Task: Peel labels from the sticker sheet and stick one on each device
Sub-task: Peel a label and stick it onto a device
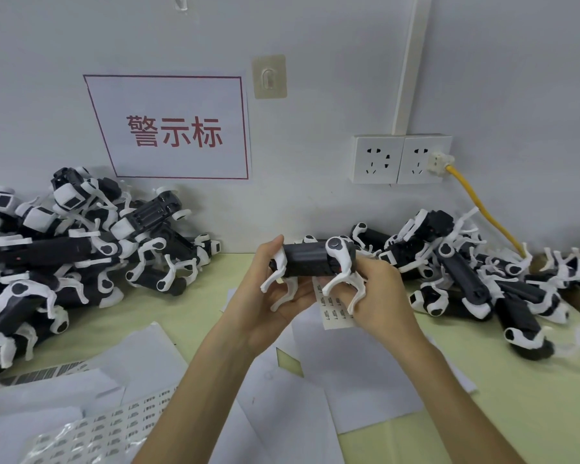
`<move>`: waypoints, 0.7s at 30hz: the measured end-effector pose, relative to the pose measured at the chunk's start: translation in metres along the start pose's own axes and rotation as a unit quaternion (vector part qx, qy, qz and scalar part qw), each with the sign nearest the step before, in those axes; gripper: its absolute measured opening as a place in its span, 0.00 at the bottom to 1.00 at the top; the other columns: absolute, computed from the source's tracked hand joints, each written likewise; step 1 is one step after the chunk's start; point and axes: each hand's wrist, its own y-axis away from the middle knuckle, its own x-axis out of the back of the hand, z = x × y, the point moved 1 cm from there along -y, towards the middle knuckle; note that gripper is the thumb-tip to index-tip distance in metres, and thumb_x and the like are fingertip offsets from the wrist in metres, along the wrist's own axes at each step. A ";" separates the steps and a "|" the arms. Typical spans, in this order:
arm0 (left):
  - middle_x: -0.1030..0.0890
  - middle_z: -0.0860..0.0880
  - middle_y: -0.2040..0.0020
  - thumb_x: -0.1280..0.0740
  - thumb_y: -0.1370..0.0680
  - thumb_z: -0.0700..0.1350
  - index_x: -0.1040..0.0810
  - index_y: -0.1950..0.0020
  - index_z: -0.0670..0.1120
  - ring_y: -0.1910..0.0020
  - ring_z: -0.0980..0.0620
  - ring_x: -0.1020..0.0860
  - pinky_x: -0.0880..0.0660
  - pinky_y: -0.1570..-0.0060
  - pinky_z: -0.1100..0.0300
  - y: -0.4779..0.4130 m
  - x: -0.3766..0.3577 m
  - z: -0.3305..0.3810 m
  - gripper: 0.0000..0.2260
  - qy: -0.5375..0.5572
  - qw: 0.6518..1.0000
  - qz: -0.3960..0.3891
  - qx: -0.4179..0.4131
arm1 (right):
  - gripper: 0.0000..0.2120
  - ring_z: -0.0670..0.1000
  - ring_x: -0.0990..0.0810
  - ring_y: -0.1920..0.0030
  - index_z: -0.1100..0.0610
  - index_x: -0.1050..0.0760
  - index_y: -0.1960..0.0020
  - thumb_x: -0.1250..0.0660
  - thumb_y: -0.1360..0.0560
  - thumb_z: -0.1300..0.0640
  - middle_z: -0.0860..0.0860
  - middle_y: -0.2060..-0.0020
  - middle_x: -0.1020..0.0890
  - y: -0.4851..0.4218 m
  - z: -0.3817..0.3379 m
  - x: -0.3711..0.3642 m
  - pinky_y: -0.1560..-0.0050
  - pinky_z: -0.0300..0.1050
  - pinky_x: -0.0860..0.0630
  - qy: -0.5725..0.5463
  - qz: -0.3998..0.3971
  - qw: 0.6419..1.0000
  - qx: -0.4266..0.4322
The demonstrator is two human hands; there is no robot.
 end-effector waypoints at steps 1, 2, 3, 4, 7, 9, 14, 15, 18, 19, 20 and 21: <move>0.14 0.42 0.47 0.33 0.23 0.58 0.12 0.47 0.44 0.47 0.47 0.15 0.18 0.45 0.53 0.001 -0.001 0.001 0.20 -0.007 1.000 -0.001 0.002 | 0.05 0.58 0.20 0.60 0.65 0.20 0.59 0.28 0.26 0.64 0.57 0.64 0.19 -0.001 0.001 0.000 0.62 0.49 0.26 -0.003 0.008 1.000 -0.008; 0.15 0.41 0.46 0.33 0.22 0.58 0.13 0.44 0.43 0.46 0.46 0.15 0.19 0.44 0.53 0.001 -0.001 0.001 0.20 -0.016 1.000 -0.001 0.003 | 0.04 0.60 0.21 0.61 0.65 0.21 0.59 0.28 0.26 0.65 0.58 0.65 0.19 -0.001 0.003 -0.001 0.62 0.51 0.26 -0.005 0.014 1.000 -0.018; 0.15 0.40 0.44 0.34 0.21 0.58 0.15 0.41 0.42 0.45 0.45 0.15 0.19 0.43 0.53 0.001 -0.002 0.001 0.22 -0.024 1.000 -0.001 0.004 | 0.04 0.60 0.22 0.63 0.64 0.22 0.60 0.28 0.27 0.66 0.56 0.67 0.19 -0.001 0.005 -0.001 0.64 0.50 0.26 -0.008 0.017 0.999 -0.026; 0.16 0.39 0.42 0.35 0.20 0.58 0.17 0.37 0.41 0.42 0.44 0.16 0.19 0.43 0.52 0.002 -0.002 0.002 0.23 -0.033 0.999 -0.001 0.005 | 0.06 0.56 0.22 0.66 0.61 0.23 0.62 0.28 0.28 0.67 0.52 0.70 0.20 -0.001 0.006 -0.002 0.67 0.46 0.27 -0.009 0.019 0.999 -0.033; 0.18 0.37 0.37 0.35 0.20 0.57 0.21 0.32 0.39 0.37 0.42 0.18 0.20 0.40 0.52 0.003 -0.003 0.001 0.25 -0.054 0.998 -0.018 0.007 | 0.16 0.42 0.26 0.72 0.52 0.26 0.70 0.25 0.29 0.66 0.42 0.77 0.25 0.000 0.009 -0.001 0.72 0.38 0.33 -0.013 0.024 0.998 -0.050; 0.16 0.38 0.40 0.34 0.21 0.56 0.18 0.36 0.40 0.40 0.43 0.17 0.20 0.40 0.52 0.003 -0.004 0.001 0.24 -0.042 0.999 -0.021 0.012 | 0.21 0.43 0.27 0.74 0.48 0.30 0.73 0.24 0.30 0.62 0.43 0.79 0.27 0.001 0.008 -0.001 0.72 0.39 0.33 -0.003 0.033 0.998 -0.048; 0.15 0.38 0.44 0.30 0.25 0.54 0.15 0.42 0.40 0.46 0.43 0.15 0.18 0.46 0.51 0.003 -0.005 0.001 0.20 -0.006 1.000 -0.014 0.016 | 0.17 0.51 0.31 0.75 0.58 0.30 0.73 0.25 0.31 0.62 0.43 0.79 0.32 0.007 0.004 -0.001 0.73 0.36 0.39 0.022 0.065 0.998 0.006; 0.16 0.38 0.43 0.30 0.25 0.54 0.16 0.41 0.39 0.46 0.43 0.15 0.18 0.46 0.51 0.003 -0.006 0.001 0.21 0.000 1.000 -0.010 0.017 | 0.18 0.51 0.31 0.75 0.59 0.30 0.73 0.25 0.30 0.64 0.43 0.79 0.32 0.007 0.005 -0.001 0.74 0.35 0.40 0.027 0.063 0.998 0.006; 0.18 0.36 0.40 0.29 0.24 0.54 0.18 0.37 0.38 0.44 0.40 0.17 0.19 0.43 0.46 0.004 -0.006 0.003 0.24 0.031 0.999 0.002 0.028 | 0.11 0.60 0.24 0.69 0.64 0.23 0.69 0.26 0.30 0.67 0.47 0.76 0.26 0.004 0.008 -0.003 0.71 0.41 0.37 0.047 0.051 0.998 -0.002; 0.19 0.35 0.38 0.29 0.24 0.54 0.19 0.35 0.37 0.42 0.38 0.17 0.20 0.41 0.43 0.004 -0.006 0.004 0.25 0.046 0.998 0.001 0.035 | 0.09 0.59 0.23 0.67 0.63 0.22 0.67 0.26 0.30 0.67 0.47 0.75 0.24 0.003 0.008 -0.003 0.71 0.40 0.36 0.048 0.052 0.997 -0.005; 0.20 0.34 0.36 0.29 0.24 0.54 0.21 0.33 0.36 0.39 0.36 0.19 0.21 0.39 0.41 0.004 -0.006 0.004 0.27 0.064 0.997 -0.001 0.042 | 0.08 0.55 0.22 0.66 0.60 0.21 0.66 0.26 0.30 0.65 0.46 0.73 0.22 0.003 0.007 -0.004 0.70 0.37 0.35 0.043 0.054 0.998 -0.007; 0.21 0.33 0.34 0.28 0.24 0.54 0.22 0.31 0.36 0.37 0.34 0.20 0.21 0.39 0.39 0.004 -0.006 0.004 0.28 0.082 0.995 -0.002 0.049 | 0.08 0.49 0.21 0.65 0.57 0.20 0.66 0.24 0.30 0.64 0.43 0.72 0.21 0.003 0.005 -0.004 0.70 0.35 0.34 0.029 0.054 0.998 -0.008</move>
